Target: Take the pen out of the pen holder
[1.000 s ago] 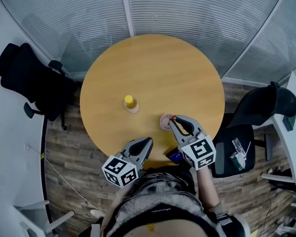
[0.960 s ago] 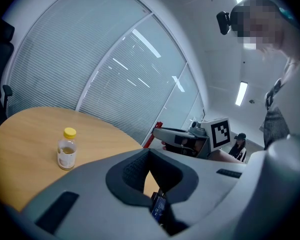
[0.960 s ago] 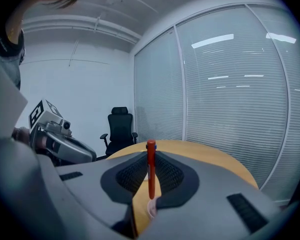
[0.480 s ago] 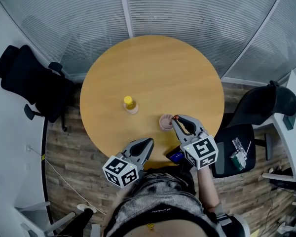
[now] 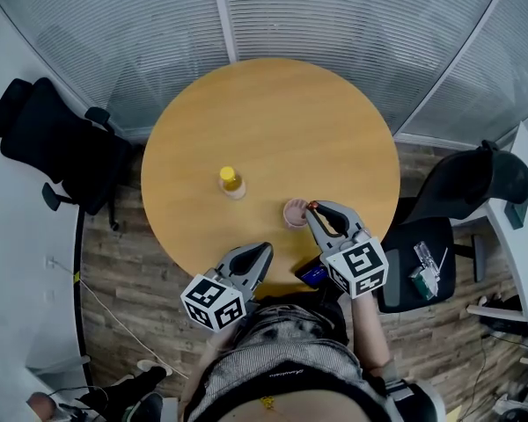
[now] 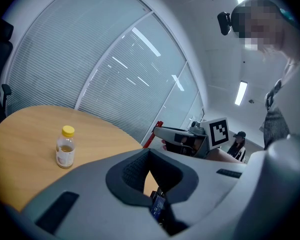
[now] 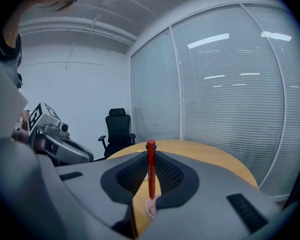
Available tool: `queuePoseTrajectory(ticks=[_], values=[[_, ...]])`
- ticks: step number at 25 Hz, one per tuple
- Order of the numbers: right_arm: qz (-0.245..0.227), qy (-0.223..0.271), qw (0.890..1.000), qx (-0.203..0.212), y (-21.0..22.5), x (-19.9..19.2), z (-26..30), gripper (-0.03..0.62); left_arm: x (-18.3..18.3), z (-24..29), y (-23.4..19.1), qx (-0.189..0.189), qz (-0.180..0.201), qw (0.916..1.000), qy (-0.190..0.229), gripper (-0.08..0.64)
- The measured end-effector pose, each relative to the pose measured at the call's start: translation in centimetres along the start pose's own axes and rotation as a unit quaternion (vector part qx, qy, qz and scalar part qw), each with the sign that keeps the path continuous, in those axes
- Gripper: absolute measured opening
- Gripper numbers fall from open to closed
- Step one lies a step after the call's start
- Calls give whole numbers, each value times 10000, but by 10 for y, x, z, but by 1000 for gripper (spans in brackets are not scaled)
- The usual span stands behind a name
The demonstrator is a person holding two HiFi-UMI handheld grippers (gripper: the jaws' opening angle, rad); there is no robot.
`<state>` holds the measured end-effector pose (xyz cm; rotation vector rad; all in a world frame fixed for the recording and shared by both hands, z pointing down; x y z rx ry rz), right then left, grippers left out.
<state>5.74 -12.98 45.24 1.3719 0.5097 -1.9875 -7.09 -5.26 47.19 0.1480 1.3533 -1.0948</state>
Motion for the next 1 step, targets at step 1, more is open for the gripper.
queuePoseTrajectory(ticks=[1], values=[[-7, -5, 10000, 3, 1, -1, 0, 57, 0, 1, 0, 3, -2, 10000, 0, 3]])
Point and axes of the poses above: the fingertips, and each gripper's own axes: z forward along the fingers, y to its right, x out of its top, the point moved 4 cm from there along -z, backward along the fingers, and after that the axes turned 2 degrees about -y, right-handed, at the moved point
